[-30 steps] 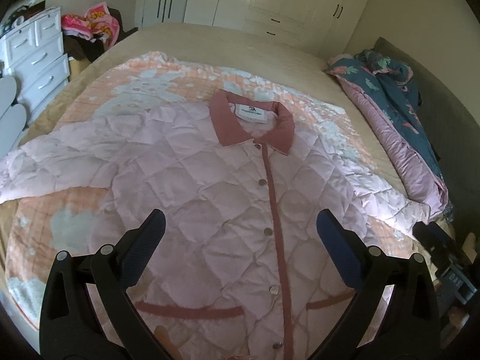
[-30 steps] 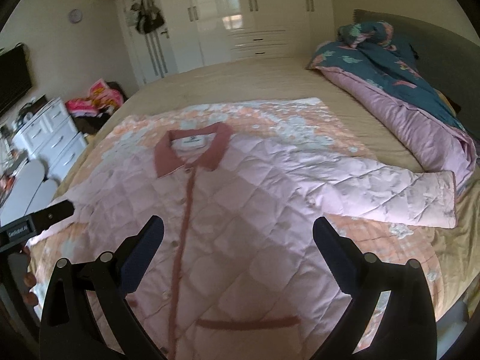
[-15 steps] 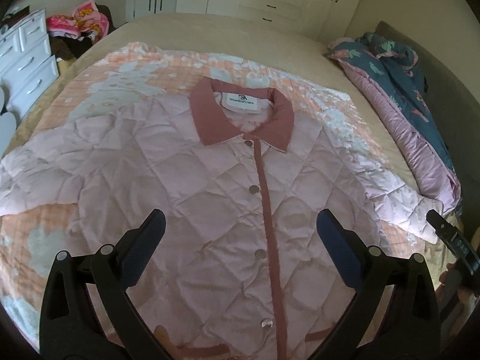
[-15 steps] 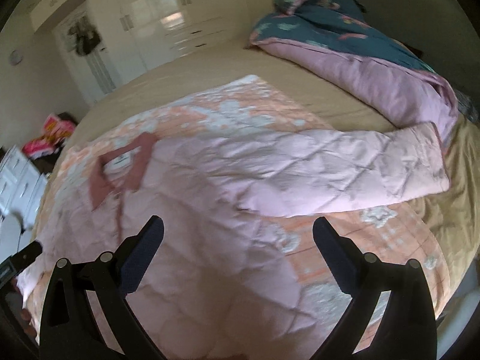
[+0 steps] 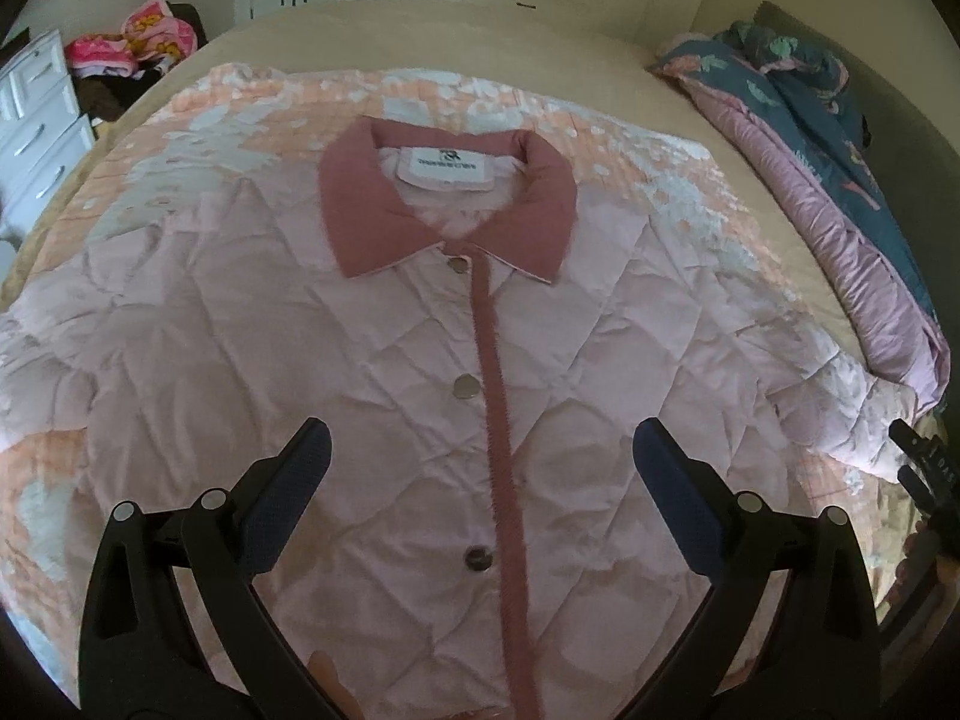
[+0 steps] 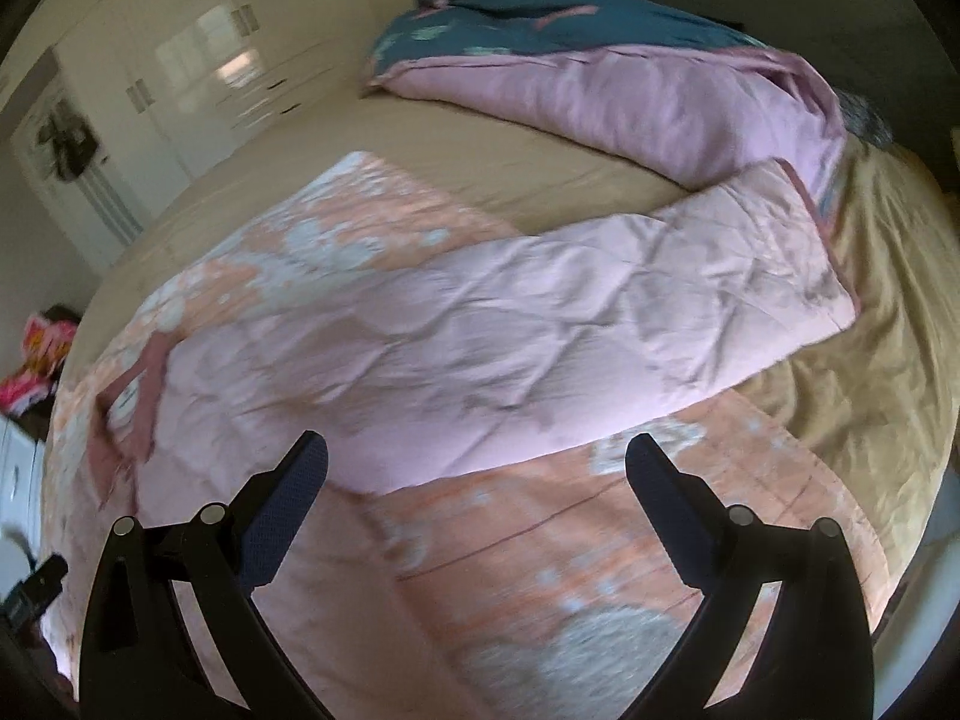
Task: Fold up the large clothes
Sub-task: 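Move the right gripper toward the cuff of the sleeve beside it, then close the right gripper on the ribbed sleeve cuff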
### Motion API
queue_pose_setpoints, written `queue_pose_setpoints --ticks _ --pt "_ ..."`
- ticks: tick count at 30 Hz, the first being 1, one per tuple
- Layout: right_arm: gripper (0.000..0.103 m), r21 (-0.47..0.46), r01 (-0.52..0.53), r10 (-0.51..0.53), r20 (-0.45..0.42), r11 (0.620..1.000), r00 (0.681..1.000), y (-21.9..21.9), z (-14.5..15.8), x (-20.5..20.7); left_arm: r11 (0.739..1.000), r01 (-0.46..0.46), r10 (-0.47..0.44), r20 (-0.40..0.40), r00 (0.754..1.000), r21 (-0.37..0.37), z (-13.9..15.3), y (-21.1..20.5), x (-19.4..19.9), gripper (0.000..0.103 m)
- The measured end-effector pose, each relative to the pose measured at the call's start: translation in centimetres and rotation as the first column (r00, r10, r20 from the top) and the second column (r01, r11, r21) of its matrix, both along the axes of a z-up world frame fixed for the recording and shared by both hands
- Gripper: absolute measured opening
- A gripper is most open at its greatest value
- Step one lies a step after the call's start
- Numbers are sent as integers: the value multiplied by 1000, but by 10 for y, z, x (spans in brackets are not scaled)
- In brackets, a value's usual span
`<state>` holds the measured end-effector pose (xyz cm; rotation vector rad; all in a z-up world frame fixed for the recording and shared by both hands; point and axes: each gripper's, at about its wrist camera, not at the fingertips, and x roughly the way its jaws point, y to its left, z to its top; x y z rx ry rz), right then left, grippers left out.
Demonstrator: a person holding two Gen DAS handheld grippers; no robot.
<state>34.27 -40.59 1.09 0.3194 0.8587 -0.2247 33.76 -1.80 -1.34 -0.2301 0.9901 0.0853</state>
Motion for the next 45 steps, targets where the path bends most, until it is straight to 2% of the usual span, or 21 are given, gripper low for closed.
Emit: queue_pose_setpoints --ticks 6,13,23,27,32,33,35,36,38,41,45 --pt "99 27 112 -112 -20 993 994 -48 -18 4 1000 19 -19 -23 1000 0 -16 -17 18 95" --pt "99 69 248 -244 -52 966 968 -104 -40 7 999 34 -34 -55 998 -4 -33 -32 35 95" --pt "99 145 392 -383 -84 908 920 -175 -70 11 1000 24 -23 -80 996 14 -46 -43 54 95" --pt "99 221 427 -423 -69 877 904 -200 -78 19 999 17 -15 -83 996 31 -48 -44 58 95" --pt "98 267 462 -469 -42 846 882 -221 -81 29 999 5 -1 -91 996 43 -50 -41 65 95" --pt "95 271 465 -475 -32 843 879 -223 -81 30 999 -1 5 -93 996 48 -50 -39 66 95" --pt "61 269 482 -495 -24 833 869 -230 -81 30 999 -10 15 -105 994 46 -50 -36 66 95" --pt "58 275 474 -489 -18 836 872 -231 -80 31 999 -13 18 -113 993 38 -48 -33 65 95" --pt "36 276 449 -470 11 850 883 -232 -70 29 1000 -15 18 -103 995 25 -42 -29 60 95" --pt "26 255 363 -404 133 896 905 -213 -36 26 999 -26 30 -75 997 47 -29 -25 54 95" --pt "21 185 195 -241 275 963 931 -171 19 31 998 -39 41 -41 998 42 -10 -16 46 95"
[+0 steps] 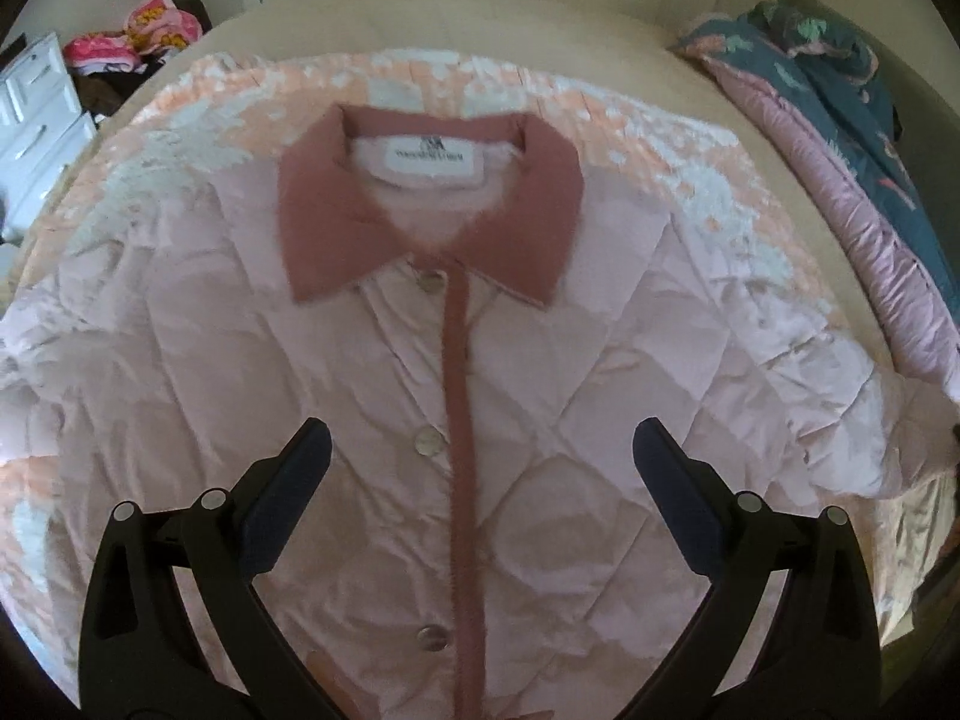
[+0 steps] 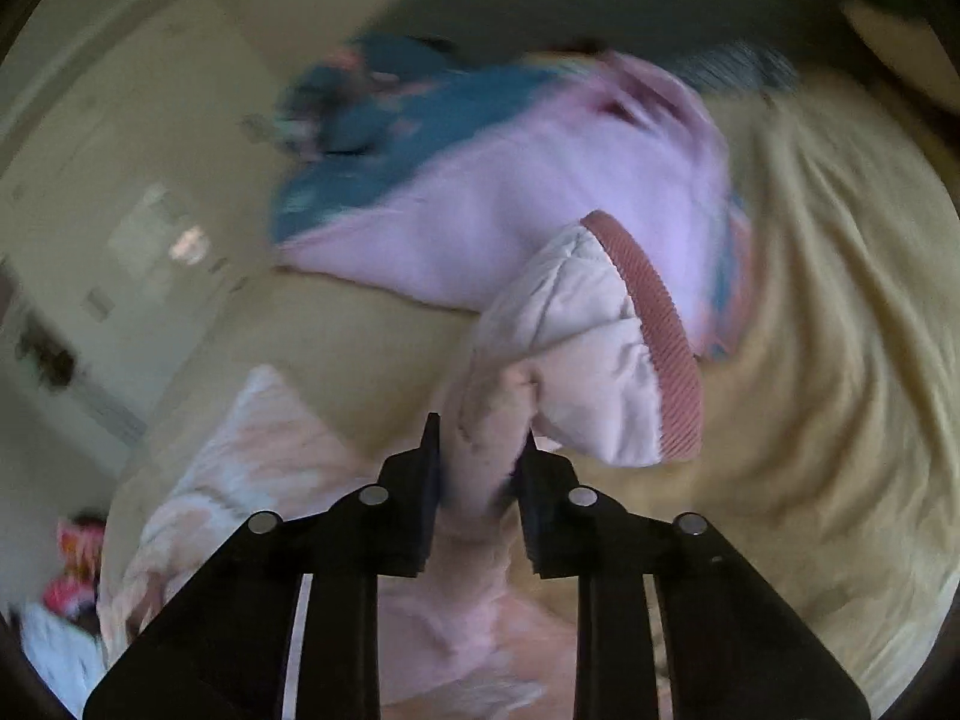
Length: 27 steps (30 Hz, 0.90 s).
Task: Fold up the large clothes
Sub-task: 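Close the right gripper on the ribbed sleeve cuff, then lift the sleeve with the right gripper and carry it across toward the collar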
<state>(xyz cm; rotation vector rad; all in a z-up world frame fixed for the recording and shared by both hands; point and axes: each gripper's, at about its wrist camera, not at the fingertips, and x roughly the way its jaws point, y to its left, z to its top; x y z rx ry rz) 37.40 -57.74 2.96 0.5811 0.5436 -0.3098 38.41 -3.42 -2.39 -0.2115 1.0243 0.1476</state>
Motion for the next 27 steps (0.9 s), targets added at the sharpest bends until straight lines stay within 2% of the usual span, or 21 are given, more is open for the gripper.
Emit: queue_pose_setpoints --ticks 5,8,19,27 --pt "21 -84 -138 146 99 987 984 48 55 1 1000 -14 14 32 999 -13 22 16 -10 95" --pt "21 -130 -197 213 124 972 969 77 81 2 1000 -17 18 55 998 -14 38 26 -18 95" --pt "19 -214 -319 356 163 923 920 160 129 -4 999 -28 31 130 991 -23 80 65 -43 95" --pt "19 -262 -394 447 187 881 875 230 156 -6 998 -55 61 144 988 -41 88 98 -59 95"
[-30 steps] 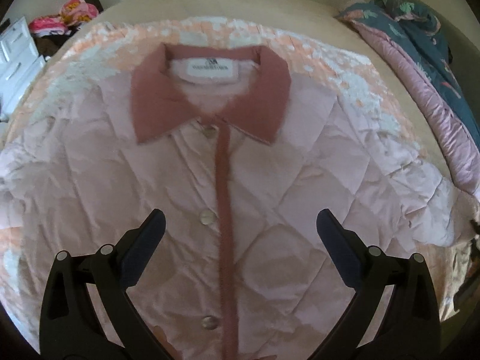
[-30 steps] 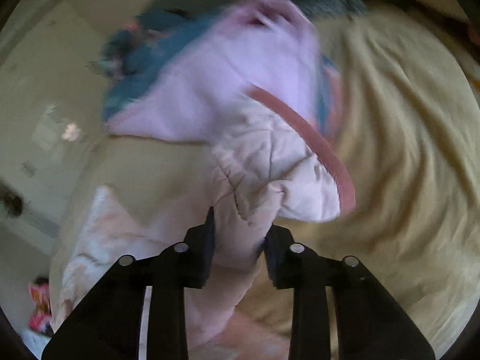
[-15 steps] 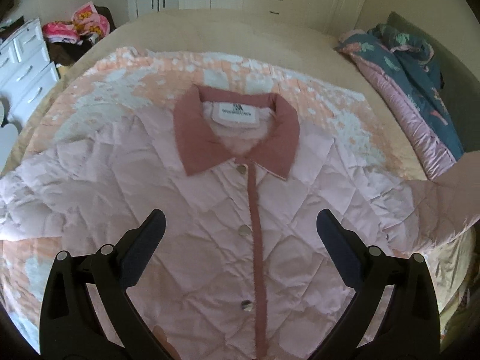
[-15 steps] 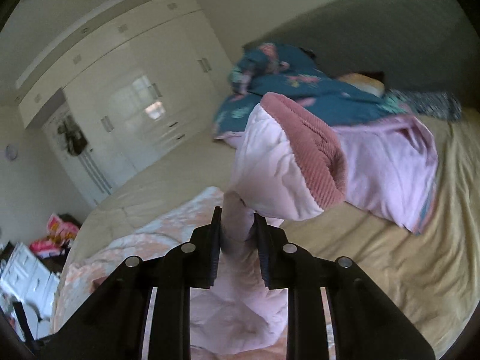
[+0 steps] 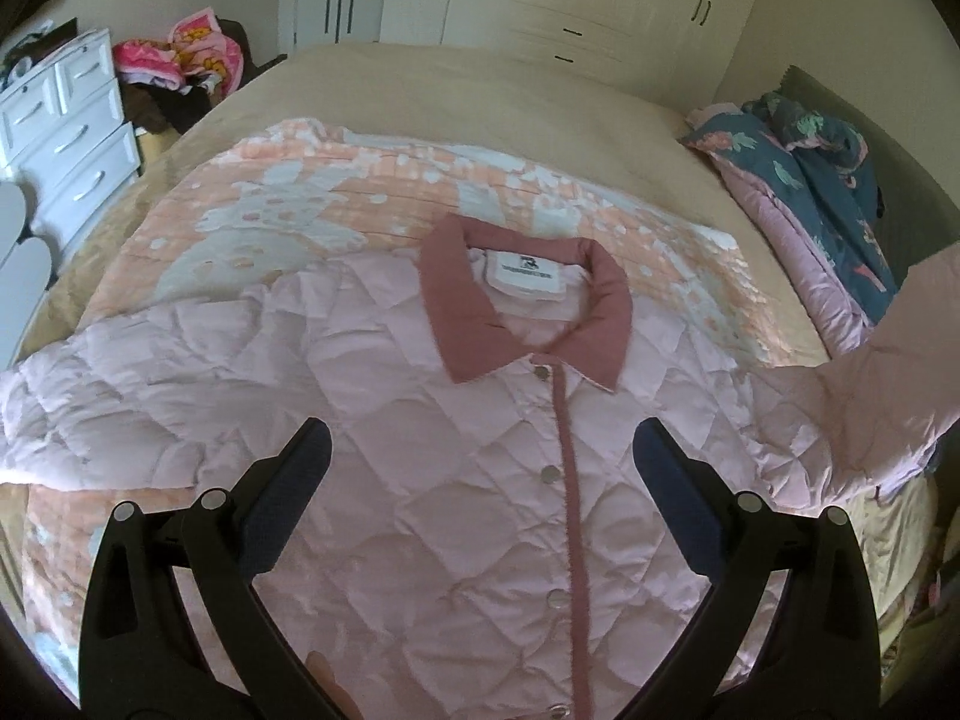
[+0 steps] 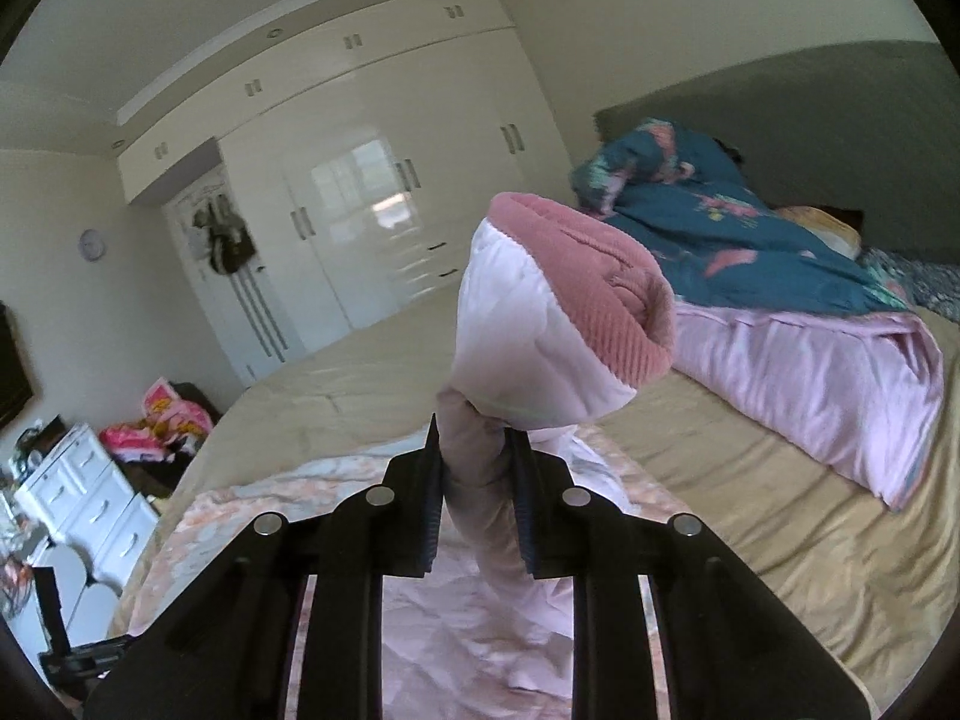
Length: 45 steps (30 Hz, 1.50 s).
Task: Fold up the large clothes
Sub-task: 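Lift the sleeve with the right gripper and carry it across toward the collar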
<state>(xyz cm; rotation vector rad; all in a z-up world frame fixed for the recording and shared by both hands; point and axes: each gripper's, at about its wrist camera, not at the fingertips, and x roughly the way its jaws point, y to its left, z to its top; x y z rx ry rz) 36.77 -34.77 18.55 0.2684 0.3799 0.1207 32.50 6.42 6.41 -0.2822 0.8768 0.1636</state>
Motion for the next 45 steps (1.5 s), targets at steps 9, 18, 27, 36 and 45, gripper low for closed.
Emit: queue_pose_setpoints --ticks 9,18,27,36,45 --pt "19 -24 -99 99 22 995 995 67 17 -2 999 -35 35 11 999 -29 3 35 -13 95" --pt "19 -13 -197 198 28 980 980 126 21 -5 994 -48 50 17 999 -99 2 64 -24 95" --pt "19 -2 -272 272 -3 962 962 177 10 -2 986 -38 43 27 999 -162 2 89 -30 94" --pt "19 30 -339 340 -33 940 940 227 -19 -1 972 -86 88 2 996 -220 -16 113 -36 94" --pt "19 54 -399 402 -65 915 913 273 -61 -1 953 -114 123 15 992 -281 -32 130 -46 94"
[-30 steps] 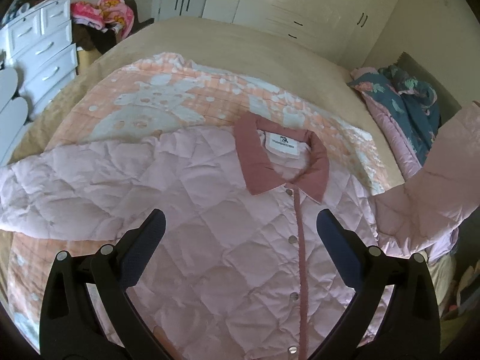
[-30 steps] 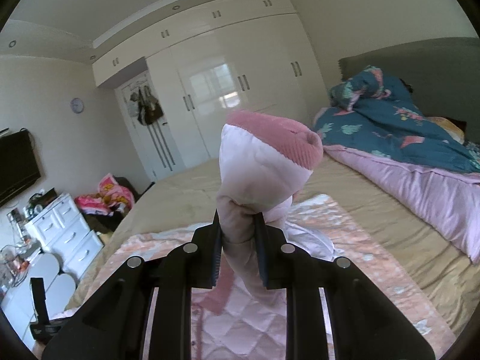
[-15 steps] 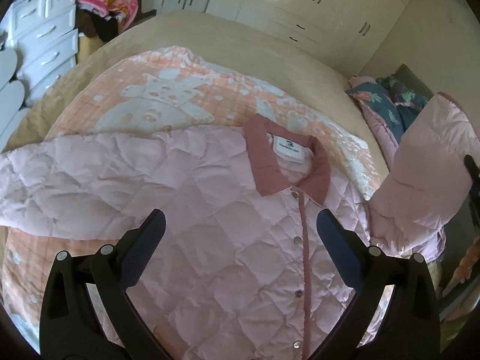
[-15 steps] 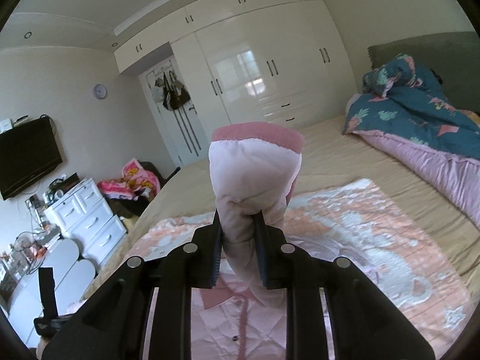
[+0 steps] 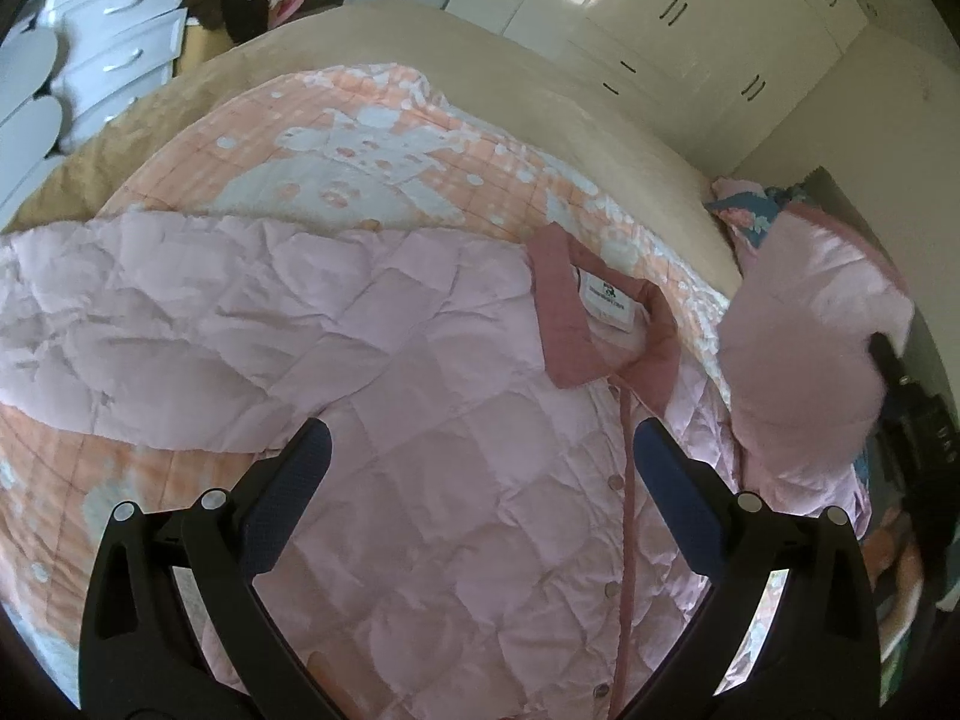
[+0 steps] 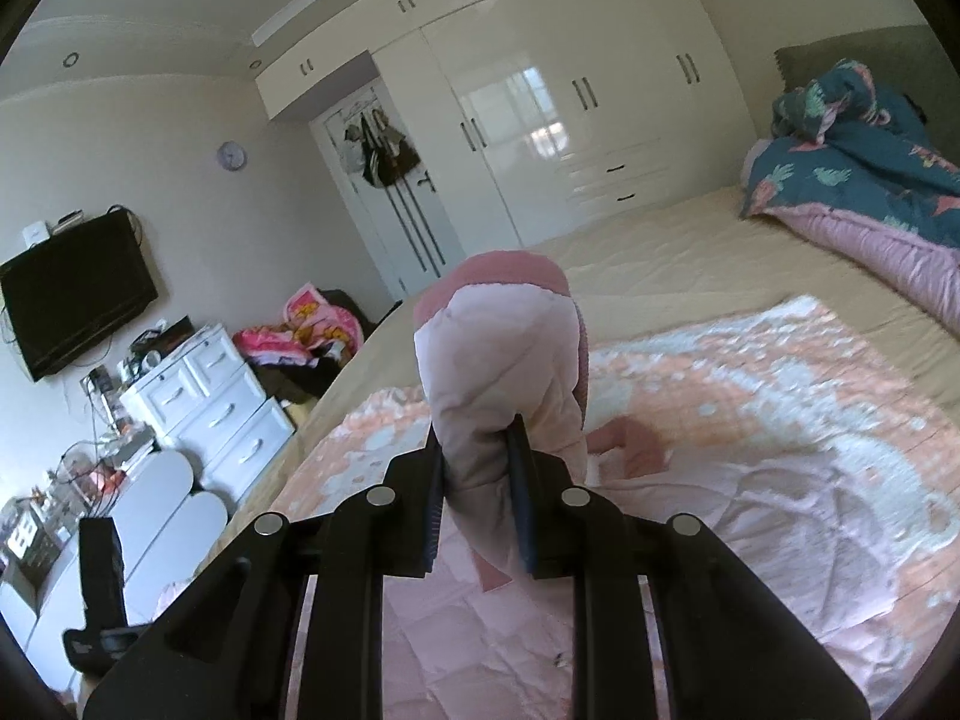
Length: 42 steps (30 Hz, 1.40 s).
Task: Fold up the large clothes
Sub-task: 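Lift the sleeve with the right gripper and carry it across toward the collar, then lower the sleeve onto the jacket front and open the right gripper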
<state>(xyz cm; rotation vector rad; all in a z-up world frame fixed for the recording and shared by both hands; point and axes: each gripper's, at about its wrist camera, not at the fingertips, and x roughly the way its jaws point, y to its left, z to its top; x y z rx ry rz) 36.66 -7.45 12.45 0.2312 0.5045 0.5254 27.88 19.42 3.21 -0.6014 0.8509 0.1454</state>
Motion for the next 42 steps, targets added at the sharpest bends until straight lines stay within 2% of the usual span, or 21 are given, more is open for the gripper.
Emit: queue_pose_setpoints --ticks 9,16,21,24,26,28,31,34,36,38,42 --pt "19 -23 -43 42 -48 999 998 49 -50 -7 999 -20 20 -2 1000 -48 -17 16 -8 94" --pt "20 -80 -117 104 -147 990 984 81 -100 -15 998 -24 22 -37 999 -54 -31 25 -8 94" --pt "26 -149 -217 186 -199 965 962 101 -126 -33 992 -28 22 -46 999 -125 -43 28 -8 94" --pt "42 -156 -282 228 -296 947 928 110 -147 -43 988 -21 14 -46 999 -152 -46 27 -8 94" --pt "59 -141 -312 248 -349 940 904 111 -156 -49 988 -23 14 -57 998 -153 -49 24 -7 94" --pt "70 -118 -339 273 -381 933 883 109 -161 -56 985 -19 8 -65 998 -170 -52 22 -7 94" --pt "77 -93 -370 308 -393 924 866 101 -155 -71 978 -6 -10 -74 997 -207 -59 18 -8 94" --pt "77 -90 -361 307 -360 928 881 77 -139 -81 973 12 -33 -89 995 -229 -68 8 -5 94" --pt "77 -127 -309 254 -331 942 909 53 -128 -82 963 31 -58 -93 994 -268 -77 -1 0 94" --pt "77 -178 -241 177 -314 954 933 29 -121 -81 941 46 -81 -89 993 -336 -87 -11 5 94" --pt "77 -180 -110 49 -311 977 949 -26 -113 -81 913 56 -98 -82 992 -404 -101 -28 14 94"
